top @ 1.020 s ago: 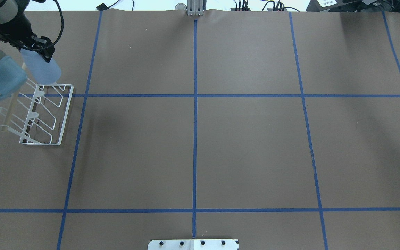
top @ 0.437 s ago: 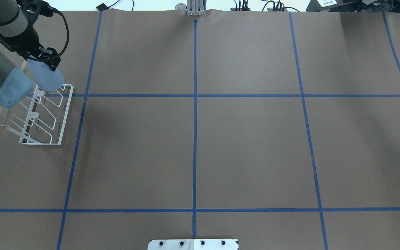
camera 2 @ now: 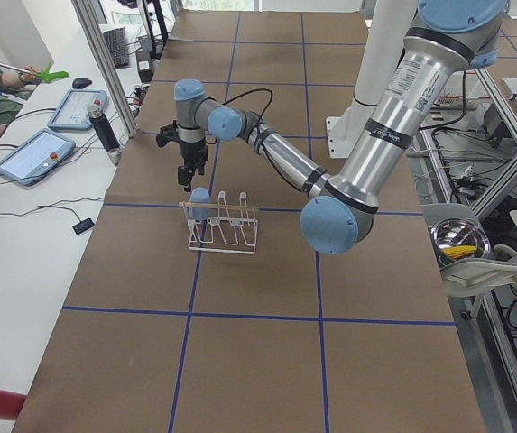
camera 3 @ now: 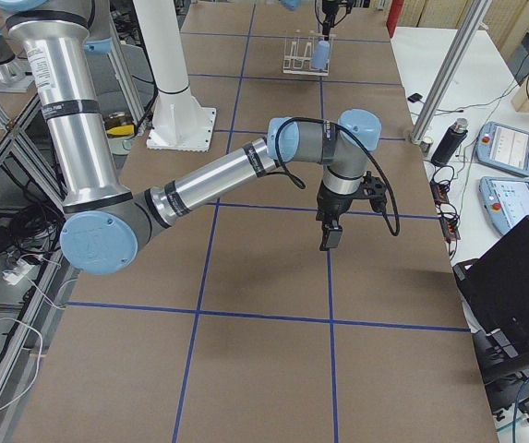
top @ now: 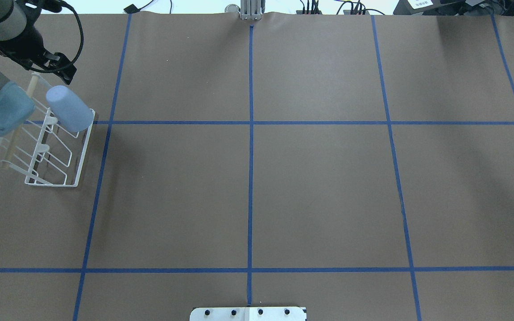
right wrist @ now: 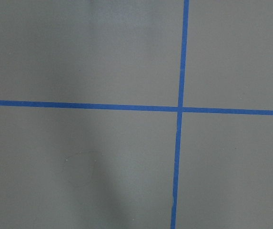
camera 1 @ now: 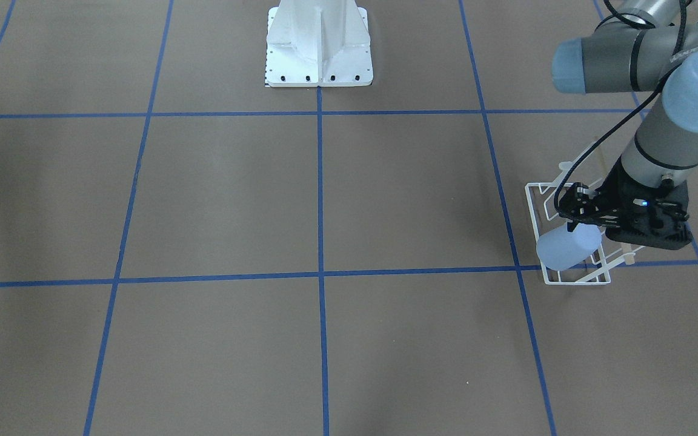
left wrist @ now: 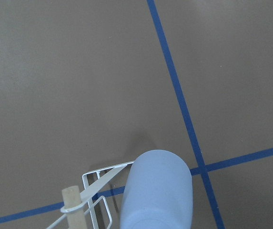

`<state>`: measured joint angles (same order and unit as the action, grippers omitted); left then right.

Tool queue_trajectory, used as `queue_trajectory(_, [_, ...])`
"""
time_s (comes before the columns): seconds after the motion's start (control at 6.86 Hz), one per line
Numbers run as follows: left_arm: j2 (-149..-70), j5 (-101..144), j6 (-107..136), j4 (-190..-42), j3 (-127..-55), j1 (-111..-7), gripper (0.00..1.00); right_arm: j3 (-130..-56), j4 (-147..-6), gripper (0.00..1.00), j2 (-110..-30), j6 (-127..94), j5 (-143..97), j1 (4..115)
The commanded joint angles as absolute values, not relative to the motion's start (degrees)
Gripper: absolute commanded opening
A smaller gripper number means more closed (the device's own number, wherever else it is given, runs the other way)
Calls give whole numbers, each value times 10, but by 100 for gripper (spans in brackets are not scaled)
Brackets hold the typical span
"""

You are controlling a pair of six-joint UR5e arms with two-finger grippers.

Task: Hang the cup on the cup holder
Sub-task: 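Open the left gripper and lift it away from the hung cup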

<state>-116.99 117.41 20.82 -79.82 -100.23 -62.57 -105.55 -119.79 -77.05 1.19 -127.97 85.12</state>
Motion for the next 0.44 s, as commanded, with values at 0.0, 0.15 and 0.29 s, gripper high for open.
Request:
queue_trajectory(0.0, [-1169,1188,207,-763,-1036,-687,99,-1056,-1174,100,-779,12,-1280,849])
queue_trajectory(0.15, [-1145,1192,166,-755,-1052,-710,99,-1050,-1170,100,-781,12,-1281,847])
queue_trajectory(0.29, [-1101,1221,126,-757,-1055,-745,99,-1046,-1146,100,-794,11,-1284,847])
